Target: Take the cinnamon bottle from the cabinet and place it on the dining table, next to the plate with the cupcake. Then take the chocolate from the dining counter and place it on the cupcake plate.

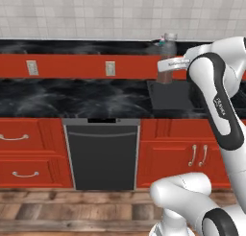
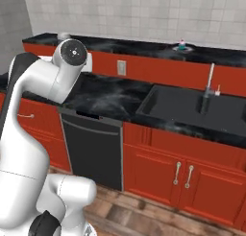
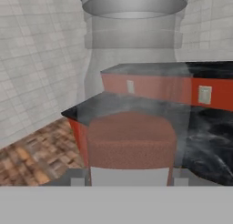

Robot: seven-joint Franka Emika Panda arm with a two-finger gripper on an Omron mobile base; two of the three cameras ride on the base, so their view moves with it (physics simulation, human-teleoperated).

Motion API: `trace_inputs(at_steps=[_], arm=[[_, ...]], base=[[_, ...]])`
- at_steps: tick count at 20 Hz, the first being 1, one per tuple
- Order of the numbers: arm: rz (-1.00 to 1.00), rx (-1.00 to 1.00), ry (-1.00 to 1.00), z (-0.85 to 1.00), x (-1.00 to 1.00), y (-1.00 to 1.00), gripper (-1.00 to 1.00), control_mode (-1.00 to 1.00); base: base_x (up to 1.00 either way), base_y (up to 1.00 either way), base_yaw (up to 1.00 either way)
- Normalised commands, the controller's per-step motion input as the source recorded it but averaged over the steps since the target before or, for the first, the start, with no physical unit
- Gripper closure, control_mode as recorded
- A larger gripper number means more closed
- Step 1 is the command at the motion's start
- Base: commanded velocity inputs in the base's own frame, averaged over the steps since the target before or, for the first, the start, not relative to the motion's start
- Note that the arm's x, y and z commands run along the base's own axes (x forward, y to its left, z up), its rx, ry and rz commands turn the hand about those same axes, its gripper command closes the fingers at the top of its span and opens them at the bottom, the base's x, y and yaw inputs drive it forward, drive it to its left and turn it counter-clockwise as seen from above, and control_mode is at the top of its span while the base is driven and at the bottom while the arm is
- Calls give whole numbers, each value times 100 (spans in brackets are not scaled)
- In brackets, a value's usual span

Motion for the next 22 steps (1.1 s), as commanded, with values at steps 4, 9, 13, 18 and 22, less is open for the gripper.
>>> trace_inputs(at_steps=[4, 9, 13, 18, 22], arm=[[0, 0, 0, 0, 0, 0, 100, 100], [0, 0, 0, 0, 0, 0, 100, 100], [0, 0, 0, 0, 0, 0, 100, 100], [0, 0, 0, 0, 0, 0, 100, 100], [0, 0, 0, 0, 0, 0, 100, 100]], base=[[40, 88, 0], [43, 87, 0], [49, 82, 0], [49, 81, -1], [51, 82, 0]])
